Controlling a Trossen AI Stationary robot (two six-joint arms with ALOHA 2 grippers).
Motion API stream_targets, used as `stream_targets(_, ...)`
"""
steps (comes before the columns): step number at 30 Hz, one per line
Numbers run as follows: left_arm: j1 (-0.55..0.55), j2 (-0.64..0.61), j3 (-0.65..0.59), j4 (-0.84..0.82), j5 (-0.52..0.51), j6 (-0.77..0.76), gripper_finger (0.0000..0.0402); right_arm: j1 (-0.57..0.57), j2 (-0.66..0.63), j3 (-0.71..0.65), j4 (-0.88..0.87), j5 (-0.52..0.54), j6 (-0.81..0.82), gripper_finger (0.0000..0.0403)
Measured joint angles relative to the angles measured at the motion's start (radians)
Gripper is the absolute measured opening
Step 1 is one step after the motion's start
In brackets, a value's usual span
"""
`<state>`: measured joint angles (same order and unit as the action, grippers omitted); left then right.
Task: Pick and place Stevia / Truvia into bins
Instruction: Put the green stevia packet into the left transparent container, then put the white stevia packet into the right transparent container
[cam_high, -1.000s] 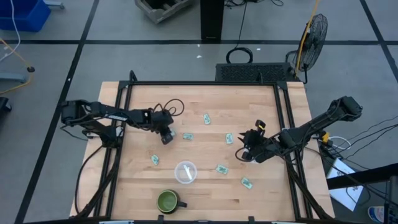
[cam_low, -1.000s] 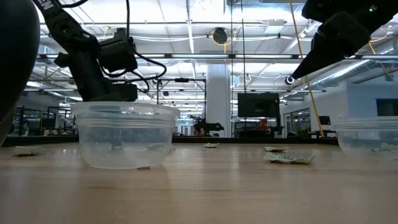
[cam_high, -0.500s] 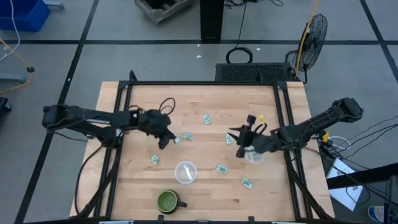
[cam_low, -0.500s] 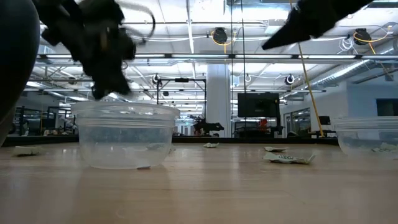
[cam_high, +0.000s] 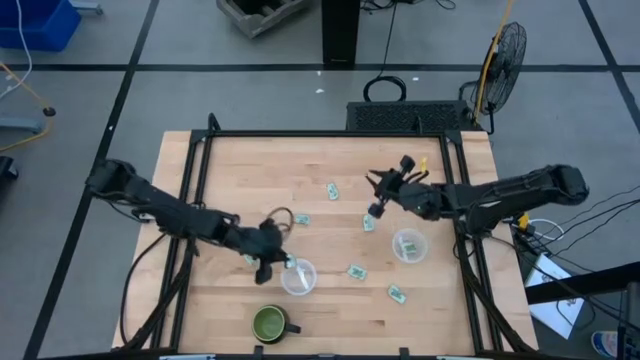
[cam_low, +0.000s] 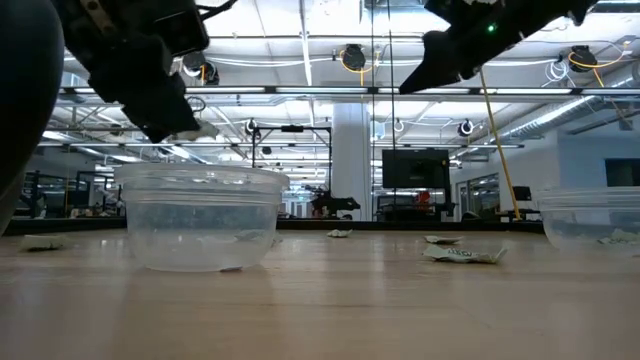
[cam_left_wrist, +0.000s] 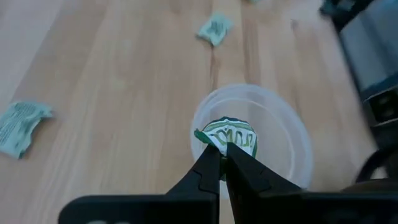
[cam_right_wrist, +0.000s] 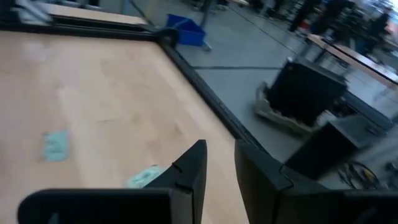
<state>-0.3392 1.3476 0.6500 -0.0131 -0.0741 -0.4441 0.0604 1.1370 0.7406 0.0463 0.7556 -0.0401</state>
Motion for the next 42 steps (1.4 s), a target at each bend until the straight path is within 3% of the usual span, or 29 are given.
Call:
stream_targets(3, -0.017, 0.105, 0.112, -0.108, -0.006, 0.057, 0.0016, -0.046, 0.0, 0.0, 0.003, -0.046, 0.021, 0.0075)
stream_targets(8, -0.023, 0.247, 0.266, -0.298, -0.006, 0.073, 0.0018, -0.089, 0.001, 0.0, 0.003, -0.217, 0.024, 0.0075)
stream_targets(15, -0.022, 0.34, 0.341, -0.303, 0.022, 0.079, 0.002, -0.093, 0.001, 0.0, 0.002, -0.289, 0.021, 0.0075)
stream_targets(26, -0.021, 0.35, 0.349, -0.307, 0.022, 0.094, 0.0025, -0.094, 0.001, -0.041, 0.01, -0.288, 0.0, 0.0075)
stream_targets(36, -0.021, 0.344, 0.349, -0.309, 0.021, 0.212, 0.0118, -0.094, 0.001, -0.041, 0.04, -0.288, 0.001, 0.0075)
stream_targets(42, -0.02, 0.246, 0.414, -0.44, 0.02, 0.275, 0.012, -0.094, 0.001, -0.041, 0.04, -0.289, 0.001, 0.0075)
